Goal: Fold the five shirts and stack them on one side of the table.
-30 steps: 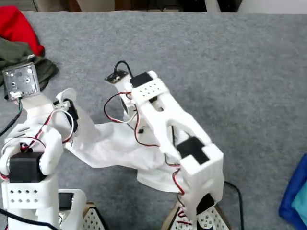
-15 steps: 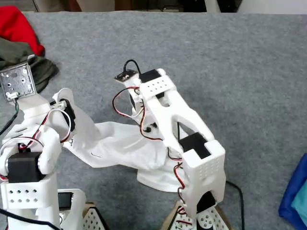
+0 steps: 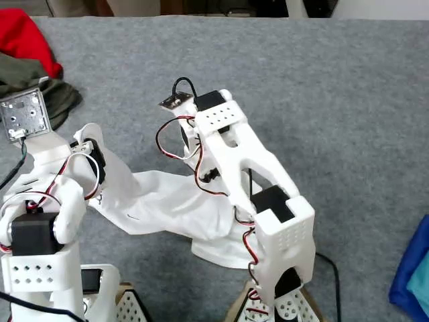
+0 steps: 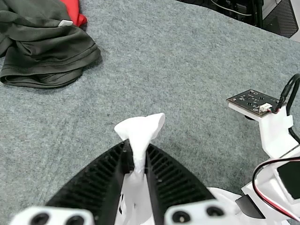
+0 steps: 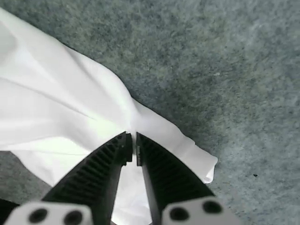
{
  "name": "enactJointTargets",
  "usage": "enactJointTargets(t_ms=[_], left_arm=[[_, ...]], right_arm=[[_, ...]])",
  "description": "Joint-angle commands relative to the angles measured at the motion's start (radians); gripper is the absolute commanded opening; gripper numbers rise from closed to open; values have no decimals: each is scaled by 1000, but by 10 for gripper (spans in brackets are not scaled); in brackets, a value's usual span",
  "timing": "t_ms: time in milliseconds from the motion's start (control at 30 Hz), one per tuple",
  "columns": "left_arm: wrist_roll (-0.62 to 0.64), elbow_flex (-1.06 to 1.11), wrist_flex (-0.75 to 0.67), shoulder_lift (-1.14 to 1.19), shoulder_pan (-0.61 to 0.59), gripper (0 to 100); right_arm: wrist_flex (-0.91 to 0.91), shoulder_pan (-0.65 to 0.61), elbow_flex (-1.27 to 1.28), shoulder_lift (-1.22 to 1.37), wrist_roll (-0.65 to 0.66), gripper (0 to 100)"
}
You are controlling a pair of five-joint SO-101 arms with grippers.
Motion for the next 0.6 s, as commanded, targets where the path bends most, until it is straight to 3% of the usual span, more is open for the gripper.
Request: enactJointTargets(t_ms=[0, 567], left_arm=[[2, -3, -12, -12, -2, 20], [3, -3, -12, -12, 0, 20]], right_arm=[[11, 21, -48, -8, -12, 10], [167, 15, -99, -10, -12, 86]])
